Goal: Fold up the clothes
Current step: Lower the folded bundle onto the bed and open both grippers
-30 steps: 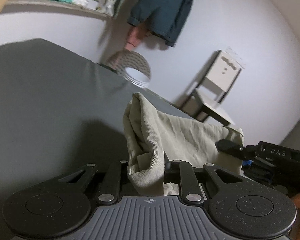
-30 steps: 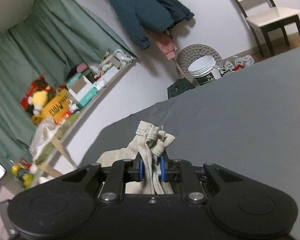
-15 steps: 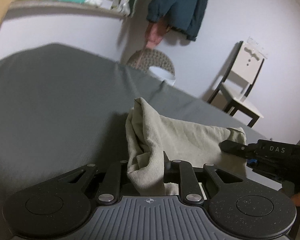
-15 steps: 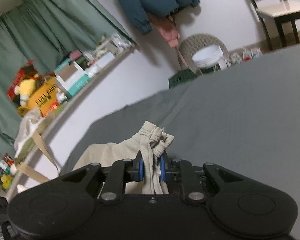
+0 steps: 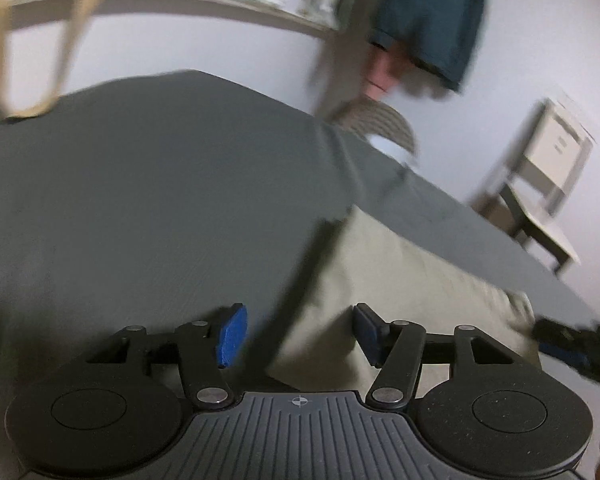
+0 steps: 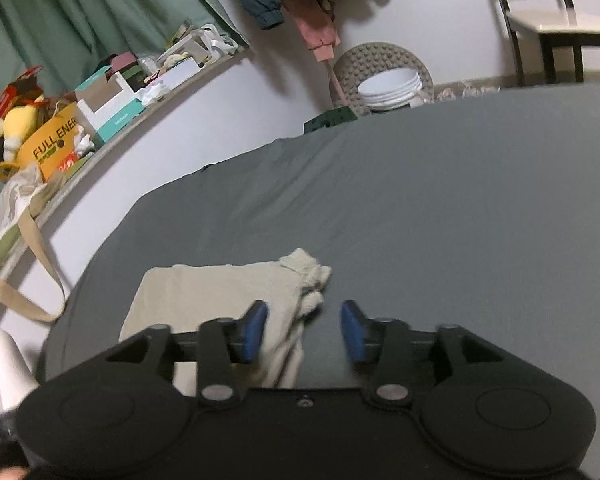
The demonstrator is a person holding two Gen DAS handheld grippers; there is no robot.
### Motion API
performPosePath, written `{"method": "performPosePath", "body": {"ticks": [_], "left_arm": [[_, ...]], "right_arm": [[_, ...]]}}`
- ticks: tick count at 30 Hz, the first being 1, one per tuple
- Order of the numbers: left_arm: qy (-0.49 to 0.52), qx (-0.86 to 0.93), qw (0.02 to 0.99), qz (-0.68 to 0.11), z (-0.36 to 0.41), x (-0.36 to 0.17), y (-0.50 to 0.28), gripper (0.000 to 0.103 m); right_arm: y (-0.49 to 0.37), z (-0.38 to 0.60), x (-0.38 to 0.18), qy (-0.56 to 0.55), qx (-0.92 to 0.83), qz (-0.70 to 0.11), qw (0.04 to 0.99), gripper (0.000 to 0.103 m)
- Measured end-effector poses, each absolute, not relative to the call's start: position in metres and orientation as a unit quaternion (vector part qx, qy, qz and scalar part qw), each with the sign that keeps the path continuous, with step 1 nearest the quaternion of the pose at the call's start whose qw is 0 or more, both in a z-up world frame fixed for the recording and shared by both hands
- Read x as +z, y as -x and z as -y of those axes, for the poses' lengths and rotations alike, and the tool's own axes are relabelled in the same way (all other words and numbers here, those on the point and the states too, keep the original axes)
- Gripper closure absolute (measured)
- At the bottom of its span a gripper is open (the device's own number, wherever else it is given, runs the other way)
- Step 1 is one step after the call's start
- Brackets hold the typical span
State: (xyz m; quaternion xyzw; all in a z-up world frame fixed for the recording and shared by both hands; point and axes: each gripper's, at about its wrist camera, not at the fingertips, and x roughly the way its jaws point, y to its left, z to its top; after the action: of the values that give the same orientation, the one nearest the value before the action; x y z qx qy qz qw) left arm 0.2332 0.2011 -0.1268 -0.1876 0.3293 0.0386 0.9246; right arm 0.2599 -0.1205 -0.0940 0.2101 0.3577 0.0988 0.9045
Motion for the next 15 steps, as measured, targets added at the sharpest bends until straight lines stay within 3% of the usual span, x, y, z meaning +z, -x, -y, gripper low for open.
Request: {"method": "performPosePath", "body": {"ticks": [6, 15], "left_arm": [[0.214, 0.0, 0.943, -0.255, -0.183, -0.115, -0.205, 0.043], [0.161, -0.05, 0.94, -0.297, -0.143, -0.143, -0.208, 0.043]], "right_arm": [[-0.23, 0.114, -0.067, -0.187, 0.166, -0.297, 0.921, 0.06], [-0.219, 0.064, -0.085, -0.117, 0.223, -0.328, 0.91, 0.06]]}}
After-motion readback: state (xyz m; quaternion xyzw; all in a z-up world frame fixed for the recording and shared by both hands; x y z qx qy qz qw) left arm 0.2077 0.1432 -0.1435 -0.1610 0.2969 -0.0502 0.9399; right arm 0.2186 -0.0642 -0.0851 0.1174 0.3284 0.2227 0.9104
